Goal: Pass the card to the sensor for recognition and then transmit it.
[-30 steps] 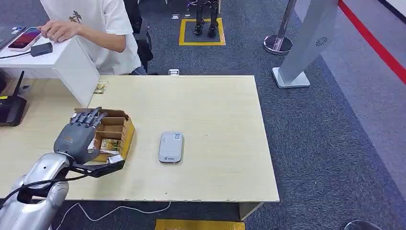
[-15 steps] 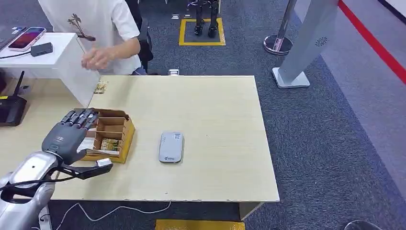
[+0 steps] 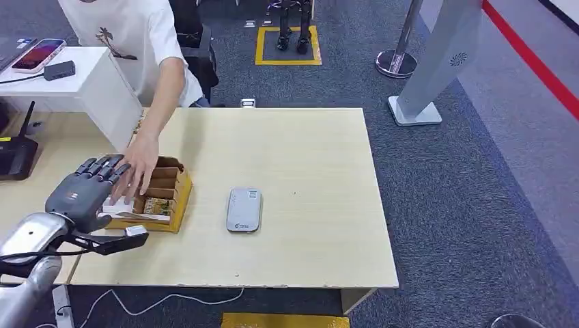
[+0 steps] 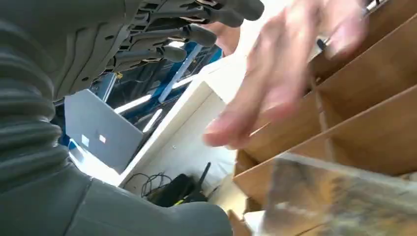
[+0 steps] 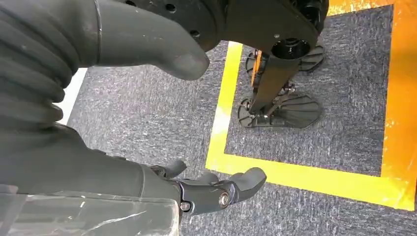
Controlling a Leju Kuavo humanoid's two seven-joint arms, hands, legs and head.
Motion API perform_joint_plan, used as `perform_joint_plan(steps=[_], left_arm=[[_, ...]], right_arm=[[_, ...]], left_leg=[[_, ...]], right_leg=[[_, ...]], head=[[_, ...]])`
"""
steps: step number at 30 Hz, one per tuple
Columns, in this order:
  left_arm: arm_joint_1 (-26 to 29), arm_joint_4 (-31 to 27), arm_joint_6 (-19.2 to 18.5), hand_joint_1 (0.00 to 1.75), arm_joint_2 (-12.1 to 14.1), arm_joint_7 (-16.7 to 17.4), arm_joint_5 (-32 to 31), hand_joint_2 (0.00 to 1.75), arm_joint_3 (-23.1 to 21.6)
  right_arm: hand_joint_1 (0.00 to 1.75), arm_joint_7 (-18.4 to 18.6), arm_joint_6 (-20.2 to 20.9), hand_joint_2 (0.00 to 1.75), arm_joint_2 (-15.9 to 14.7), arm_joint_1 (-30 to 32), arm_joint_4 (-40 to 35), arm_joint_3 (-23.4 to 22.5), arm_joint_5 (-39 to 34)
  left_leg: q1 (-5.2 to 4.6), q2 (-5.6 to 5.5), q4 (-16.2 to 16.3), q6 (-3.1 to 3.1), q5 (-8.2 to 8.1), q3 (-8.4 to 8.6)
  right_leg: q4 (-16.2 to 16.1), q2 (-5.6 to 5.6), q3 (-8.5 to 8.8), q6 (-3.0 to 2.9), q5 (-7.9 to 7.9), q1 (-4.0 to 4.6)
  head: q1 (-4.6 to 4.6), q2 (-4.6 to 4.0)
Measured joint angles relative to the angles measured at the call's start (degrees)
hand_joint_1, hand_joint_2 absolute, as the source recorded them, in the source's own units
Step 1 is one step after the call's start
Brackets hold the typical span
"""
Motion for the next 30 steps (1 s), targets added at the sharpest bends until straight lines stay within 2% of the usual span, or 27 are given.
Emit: perform_joint_plan(steps=[6,13,30], left_arm=[[0.0,-0.4,-0.1,0.0,1.5,0.0,0.5,1.75,-0.6],[0.0,-0.7,-0.1,0.0,2.1,0.0,0.7,1.75,-0.7],[0.0,-0.9,0.0,0.0,2.1,0.0,0.9,1.75,-1.2]], right_arm=[[0.0,0.1,0.0,1.75,0.0,-0.1,0.0,0.1,0.0],[0.0,0.1,0.0,1.75,0.0,-0.2,0.0,0.1,0.0],[0.0,0.1,0.0,1.75,0.0,-0.3,0.0,0.3,0.0]], left_leg=[[0.0,0.0,0.0,0.0,0.0,0.0],[-0.01,0.0,0.0,0.0,0.0,0.0],[-0.01,-0.01,0.0,0.0,0.0,0.0]], right_leg=[[0.0,0.0,0.0,0.0,0.0,0.0],[0.0,0.0,0.0,0.0,0.0,0.0],[0.0,-0.01,0.0,0.0,0.0,0.0]], head=[[0.04,0.0],[0.0,0.0],[0.0,0.0]])
